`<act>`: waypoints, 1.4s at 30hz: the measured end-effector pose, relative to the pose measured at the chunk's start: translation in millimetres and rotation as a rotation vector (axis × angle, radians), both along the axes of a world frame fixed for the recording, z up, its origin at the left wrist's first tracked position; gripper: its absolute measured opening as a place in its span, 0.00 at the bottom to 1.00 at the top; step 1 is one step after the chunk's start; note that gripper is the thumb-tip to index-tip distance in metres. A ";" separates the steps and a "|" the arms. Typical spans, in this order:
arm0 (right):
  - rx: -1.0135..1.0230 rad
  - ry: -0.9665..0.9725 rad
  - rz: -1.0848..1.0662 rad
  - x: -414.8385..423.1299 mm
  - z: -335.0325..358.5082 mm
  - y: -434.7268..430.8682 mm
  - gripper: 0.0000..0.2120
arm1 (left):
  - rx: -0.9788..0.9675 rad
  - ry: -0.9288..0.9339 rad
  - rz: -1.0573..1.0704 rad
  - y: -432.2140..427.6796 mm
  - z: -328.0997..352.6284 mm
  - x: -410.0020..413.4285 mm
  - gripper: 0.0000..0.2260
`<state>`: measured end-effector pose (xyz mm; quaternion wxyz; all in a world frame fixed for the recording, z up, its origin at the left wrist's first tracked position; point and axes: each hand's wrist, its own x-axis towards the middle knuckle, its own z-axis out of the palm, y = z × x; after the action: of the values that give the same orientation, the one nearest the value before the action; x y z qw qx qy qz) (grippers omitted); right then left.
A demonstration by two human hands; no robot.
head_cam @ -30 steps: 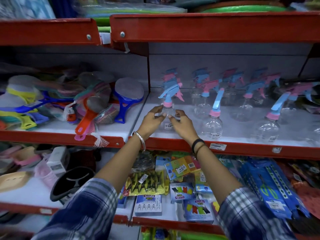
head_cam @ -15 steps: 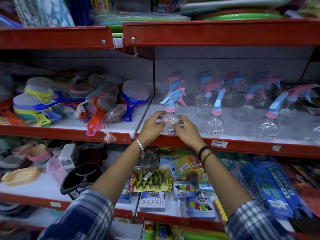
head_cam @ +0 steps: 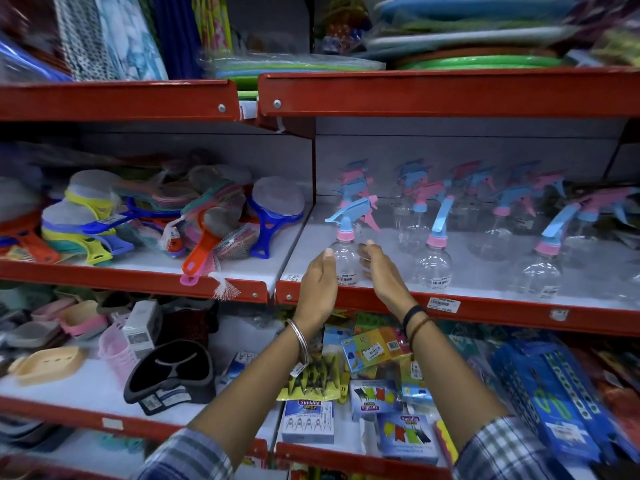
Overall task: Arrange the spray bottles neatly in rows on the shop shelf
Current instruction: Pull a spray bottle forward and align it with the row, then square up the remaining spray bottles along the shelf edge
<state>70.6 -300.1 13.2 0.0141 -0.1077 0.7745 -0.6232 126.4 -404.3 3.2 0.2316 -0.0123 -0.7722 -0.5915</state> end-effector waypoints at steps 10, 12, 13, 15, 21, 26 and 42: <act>-0.002 0.090 -0.039 9.2 -8.7 -2.1 0.25 | 0.006 -0.022 -0.005 -3.4 7.7 -5.8 0.17; 0.003 0.098 -0.059 10.5 -9.3 -3.4 0.25 | 0.009 -0.033 -0.003 -3.5 8.3 -6.3 0.18; 0.007 0.107 -0.065 11.0 -9.2 -3.8 0.24 | 0.010 -0.033 -0.001 -3.8 8.4 -6.2 0.18; 0.022 0.153 -0.071 13.7 -9.7 -3.8 0.23 | 0.014 -0.023 0.009 -3.6 7.6 -7.0 0.16; -0.088 0.447 -0.239 40.8 -15.9 17.6 0.21 | -0.001 0.207 0.217 15.9 -6.8 -5.3 0.19; -0.267 0.699 -0.487 40.1 -20.3 72.3 0.17 | -0.053 0.333 0.023 65.1 -12.4 5.3 0.17; -0.031 0.054 -0.138 -15.9 -3.7 138.7 0.37 | 0.060 -0.040 -0.091 138.5 -1.3 -20.3 0.24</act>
<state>54.7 -161.3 9.5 -0.0514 -0.0712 0.7703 -0.6316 106.1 -265.8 1.8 0.1894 -0.0284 -0.7571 -0.6246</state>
